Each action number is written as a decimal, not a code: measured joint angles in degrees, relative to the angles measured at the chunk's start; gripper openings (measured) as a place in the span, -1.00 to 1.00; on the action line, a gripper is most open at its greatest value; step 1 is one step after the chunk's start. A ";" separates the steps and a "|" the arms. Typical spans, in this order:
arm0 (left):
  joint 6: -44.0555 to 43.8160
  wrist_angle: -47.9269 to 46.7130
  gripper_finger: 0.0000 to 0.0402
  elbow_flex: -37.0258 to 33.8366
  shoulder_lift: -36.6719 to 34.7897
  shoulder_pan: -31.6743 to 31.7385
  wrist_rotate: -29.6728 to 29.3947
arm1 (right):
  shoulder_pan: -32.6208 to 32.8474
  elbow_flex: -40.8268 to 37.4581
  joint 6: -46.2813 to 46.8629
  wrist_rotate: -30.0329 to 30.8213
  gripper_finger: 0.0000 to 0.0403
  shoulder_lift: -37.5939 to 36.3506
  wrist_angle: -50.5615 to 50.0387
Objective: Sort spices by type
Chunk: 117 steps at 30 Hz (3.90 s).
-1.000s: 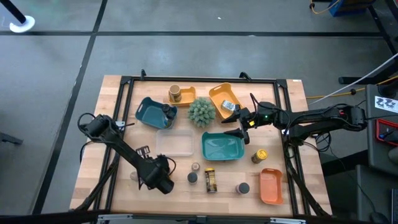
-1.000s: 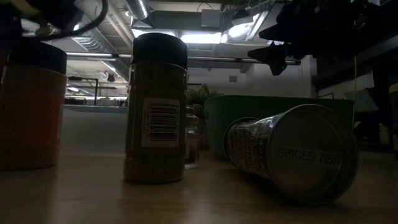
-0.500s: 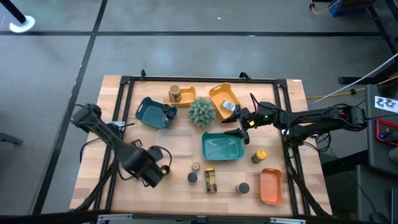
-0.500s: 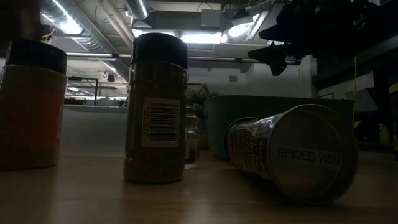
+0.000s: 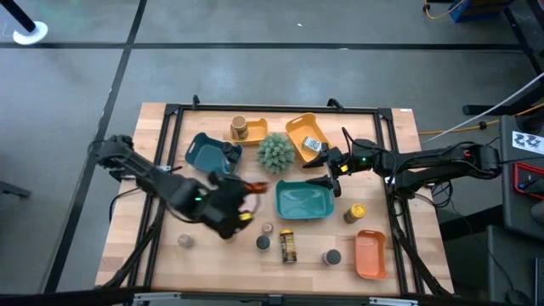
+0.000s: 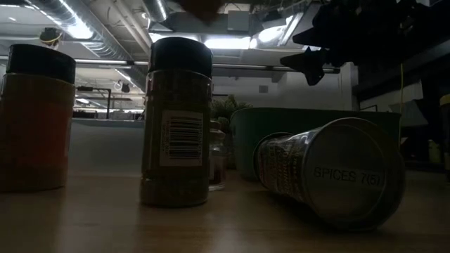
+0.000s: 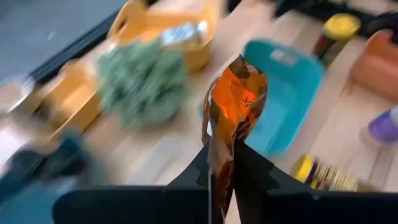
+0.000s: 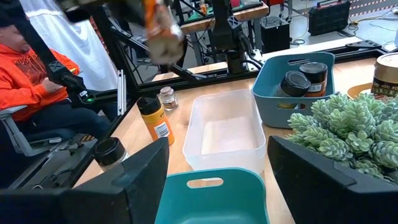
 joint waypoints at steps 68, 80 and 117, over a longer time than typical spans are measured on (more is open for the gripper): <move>13.90 0.99 0.06 3.74 9.32 6.87 21.83 | -0.01 0.02 0.00 0.17 0.36 0.00 -4.43; -4.76 -14.17 0.18 3.73 8.25 4.23 52.73 | 0.00 0.02 0.00 0.20 0.36 0.00 -4.44; -18.10 -18.45 0.18 3.66 12.32 -2.23 45.58 | -0.01 0.02 -0.01 0.07 0.36 0.00 -5.71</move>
